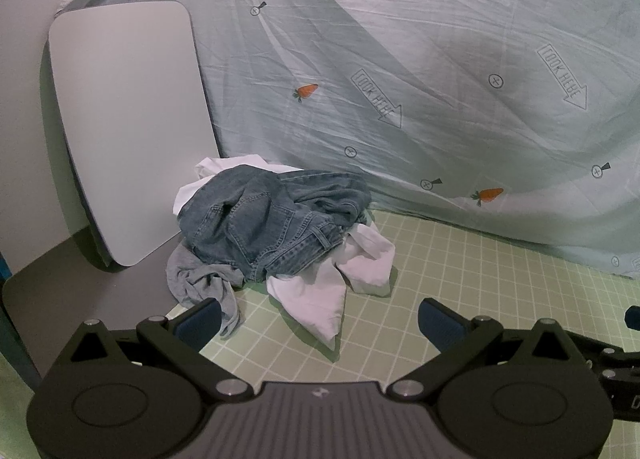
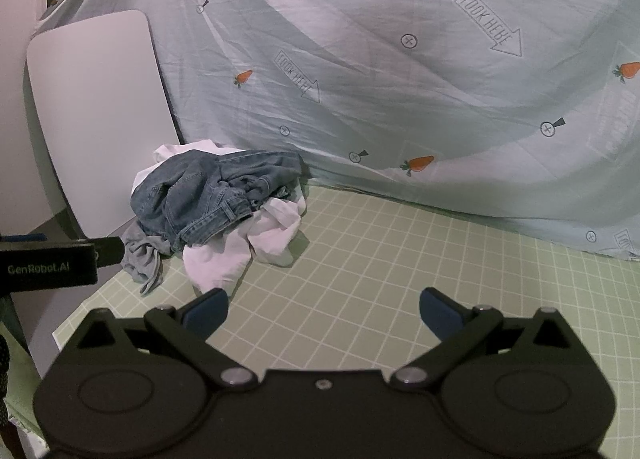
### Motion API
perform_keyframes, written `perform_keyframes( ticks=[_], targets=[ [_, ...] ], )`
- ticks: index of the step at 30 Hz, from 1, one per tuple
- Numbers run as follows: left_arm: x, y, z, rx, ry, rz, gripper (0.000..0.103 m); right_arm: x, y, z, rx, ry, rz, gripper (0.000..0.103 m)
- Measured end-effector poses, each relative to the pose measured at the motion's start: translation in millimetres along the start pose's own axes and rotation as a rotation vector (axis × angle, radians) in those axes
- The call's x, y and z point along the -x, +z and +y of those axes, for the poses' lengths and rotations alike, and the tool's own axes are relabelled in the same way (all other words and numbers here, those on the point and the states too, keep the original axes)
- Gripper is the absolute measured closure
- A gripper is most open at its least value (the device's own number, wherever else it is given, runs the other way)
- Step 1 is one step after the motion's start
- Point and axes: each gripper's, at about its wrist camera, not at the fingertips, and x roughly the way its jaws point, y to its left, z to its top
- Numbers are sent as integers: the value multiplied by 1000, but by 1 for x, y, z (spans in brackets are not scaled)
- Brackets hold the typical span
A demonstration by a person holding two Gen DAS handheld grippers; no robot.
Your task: Fold clothes
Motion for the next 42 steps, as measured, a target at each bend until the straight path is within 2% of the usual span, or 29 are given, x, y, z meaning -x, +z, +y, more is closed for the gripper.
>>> perform_keyframes(
  ticks=[21, 27, 34, 42],
  targets=[
    [-6, 2, 0, 0, -11, 16, 0, -3, -2, -4, -30, -17, 10, 0],
    [-18, 4, 2, 7, -4, 49, 0, -14, 0, -13, -79, -27, 0, 0],
    [-50, 15, 19, 54, 33, 91, 0, -51, 19, -18, -58, -27, -2, 0],
    [-120, 43, 53, 127, 57, 138, 0, -127, 66, -6, 44, -17, 20, 0]
  ],
)
